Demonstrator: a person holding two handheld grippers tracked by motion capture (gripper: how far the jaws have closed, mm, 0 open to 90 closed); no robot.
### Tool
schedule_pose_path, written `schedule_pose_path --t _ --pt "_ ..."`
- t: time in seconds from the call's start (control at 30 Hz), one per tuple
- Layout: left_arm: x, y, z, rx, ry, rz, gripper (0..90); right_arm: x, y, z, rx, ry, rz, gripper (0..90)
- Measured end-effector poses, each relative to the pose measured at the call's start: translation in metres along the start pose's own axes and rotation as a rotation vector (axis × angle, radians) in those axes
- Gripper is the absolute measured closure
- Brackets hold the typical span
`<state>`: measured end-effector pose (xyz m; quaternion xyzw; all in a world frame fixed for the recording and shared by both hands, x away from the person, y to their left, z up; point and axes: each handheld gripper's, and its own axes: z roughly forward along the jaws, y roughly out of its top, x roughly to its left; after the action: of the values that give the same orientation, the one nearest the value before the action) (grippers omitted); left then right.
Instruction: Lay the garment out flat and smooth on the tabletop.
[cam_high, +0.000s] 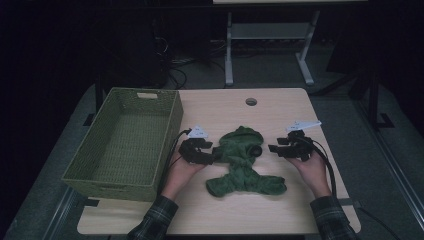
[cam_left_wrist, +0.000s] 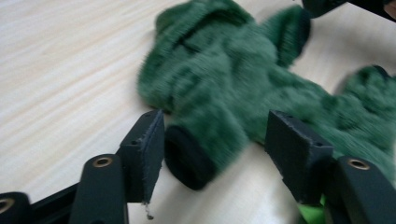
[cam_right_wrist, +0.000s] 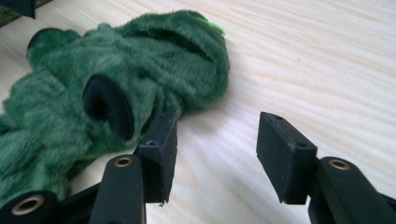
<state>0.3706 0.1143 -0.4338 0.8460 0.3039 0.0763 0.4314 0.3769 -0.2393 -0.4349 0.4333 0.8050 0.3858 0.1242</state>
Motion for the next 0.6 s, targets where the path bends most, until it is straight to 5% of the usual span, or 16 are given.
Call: schedule_pose_path --t 0.6 --pt "-0.048 -0.042 -0.031 0.07 -0.021 0.122 14.1 0.028 -0.025 -0.035 -0.035 0.001 -0.015 39.2"
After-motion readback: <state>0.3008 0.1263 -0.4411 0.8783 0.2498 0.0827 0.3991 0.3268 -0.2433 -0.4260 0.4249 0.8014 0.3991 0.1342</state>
